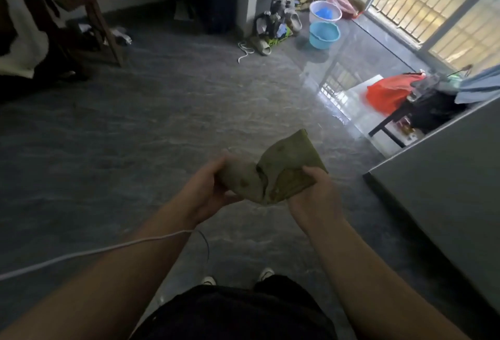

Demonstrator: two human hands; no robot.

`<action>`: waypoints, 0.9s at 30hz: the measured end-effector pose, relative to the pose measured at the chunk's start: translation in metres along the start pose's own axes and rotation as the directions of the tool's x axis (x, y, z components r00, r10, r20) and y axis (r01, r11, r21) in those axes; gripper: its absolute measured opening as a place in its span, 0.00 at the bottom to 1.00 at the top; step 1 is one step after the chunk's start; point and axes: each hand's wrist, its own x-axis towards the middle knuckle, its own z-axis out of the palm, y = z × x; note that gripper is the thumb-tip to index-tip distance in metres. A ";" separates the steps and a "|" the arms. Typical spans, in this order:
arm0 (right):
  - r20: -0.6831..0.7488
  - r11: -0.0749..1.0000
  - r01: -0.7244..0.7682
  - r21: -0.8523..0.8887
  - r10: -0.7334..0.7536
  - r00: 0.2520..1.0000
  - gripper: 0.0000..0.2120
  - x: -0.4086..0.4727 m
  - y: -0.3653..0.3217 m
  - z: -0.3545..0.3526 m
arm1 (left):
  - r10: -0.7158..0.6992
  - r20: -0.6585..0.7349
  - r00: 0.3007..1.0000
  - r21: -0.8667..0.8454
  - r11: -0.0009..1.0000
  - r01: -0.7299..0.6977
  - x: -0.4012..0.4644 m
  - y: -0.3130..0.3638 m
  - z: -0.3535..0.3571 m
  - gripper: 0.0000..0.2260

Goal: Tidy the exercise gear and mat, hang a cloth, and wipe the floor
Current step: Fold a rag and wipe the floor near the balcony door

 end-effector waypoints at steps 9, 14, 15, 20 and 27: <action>-0.021 1.000 0.027 -0.010 -0.028 0.999 0.18 0.106 -0.097 -0.044 | 0.106 -0.158 0.982 0.235 0.970 -0.067 0.134 0.026 0.093 0.13; -0.050 0.991 -0.014 -0.132 0.008 0.999 0.25 0.174 -0.174 -0.065 | 0.049 -0.078 0.996 0.343 0.939 -0.019 0.200 0.050 0.156 0.26; -0.063 0.988 -0.018 -0.155 0.009 0.998 0.26 0.187 -0.187 -0.069 | 0.021 -0.055 0.998 0.349 0.937 0.000 0.213 0.055 0.167 0.27; -0.105 0.970 -0.038 -0.239 0.014 0.994 0.17 0.245 -0.245 -0.077 | 0.024 0.019 1.000 0.372 0.928 -0.029 0.272 0.071 0.218 0.12; -0.207 0.931 -0.077 -0.358 0.001 0.978 0.22 0.319 -0.296 -0.066 | 0.139 0.034 0.990 0.572 0.810 -0.133 0.363 0.124 0.247 0.08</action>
